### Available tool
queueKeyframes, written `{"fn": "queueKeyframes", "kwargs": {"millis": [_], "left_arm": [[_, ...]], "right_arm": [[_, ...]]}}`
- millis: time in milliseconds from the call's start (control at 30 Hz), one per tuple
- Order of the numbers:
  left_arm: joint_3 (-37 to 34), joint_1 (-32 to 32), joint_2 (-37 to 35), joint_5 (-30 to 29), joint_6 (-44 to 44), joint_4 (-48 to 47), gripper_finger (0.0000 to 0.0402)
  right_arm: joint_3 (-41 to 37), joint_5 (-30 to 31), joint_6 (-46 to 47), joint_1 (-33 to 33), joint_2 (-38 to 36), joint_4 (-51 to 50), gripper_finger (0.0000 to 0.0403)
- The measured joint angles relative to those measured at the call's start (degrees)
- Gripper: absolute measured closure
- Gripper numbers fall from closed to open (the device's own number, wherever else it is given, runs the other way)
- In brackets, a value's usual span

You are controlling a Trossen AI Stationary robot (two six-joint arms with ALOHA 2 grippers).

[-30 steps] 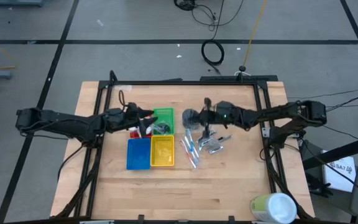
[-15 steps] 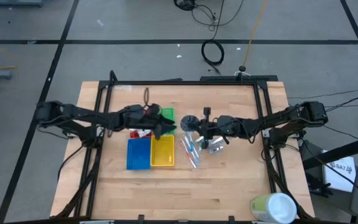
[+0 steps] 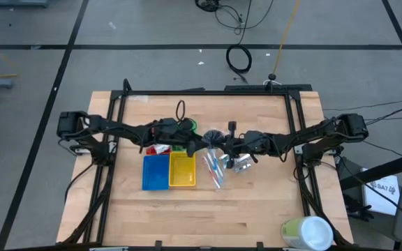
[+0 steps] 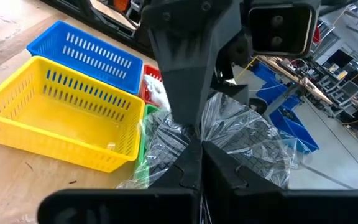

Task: Pick & Place Travel size toiletries
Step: Put the black hairbrush into the green bin

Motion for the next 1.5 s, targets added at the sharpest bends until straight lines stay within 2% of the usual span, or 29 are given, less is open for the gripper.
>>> {"fn": "queueKeyframes", "kwargs": {"millis": [233, 367, 633, 767, 933, 1133, 1333, 1500], "left_arm": [[0.4, 0.8, 0.5, 0.0, 1.4, 0.1, 0.0212], [0.4, 1.4, 0.1, 0.1, 1.7, 0.3, 0.0258], [0.4, 1.9, 0.1, 0.5, 5.0, 0.4, 0.0384], [0.4, 1.9, 0.1, -0.3, 7.5, 0.6, 0.038], [0.4, 2.6, -0.7, -0.9, 12.6, 1.2, 0.0388], [0.4, 3.9, -5.1, -3.7, 18.1, -6.4, 0.0383], [0.4, 2.9, -11.8, -10.6, 28.8, -17.5, 0.0392], [0.5, 0.1, -16.4, -21.9, 35.6, -29.7, 0.0385]], "right_arm": [[0.0, 0.0, 0.0, 0.0, 0.0, -0.2, 0.0403], [0.0, 0.0, 0.0, 0.0, 0.0, -0.3, 0.0403], [0.0, 0.1, 2.3, -0.1, 0.0, -0.6, 0.0403], [0.0, 0.1, 6.0, -0.1, 0.0, -0.5, 0.0394], [0.0, -0.3, 12.1, -0.1, -1.5, -0.9, 0.0343], [0.1, -0.5, 21.3, -0.1, -7.7, -4.9, 0.025], [-1.0, -0.6, 22.9, -0.1, -15.7, -13.4, 0.0174], [-9.3, -0.5, 24.7, -1.5, -20.6, -5.5, 0.0151]]}}
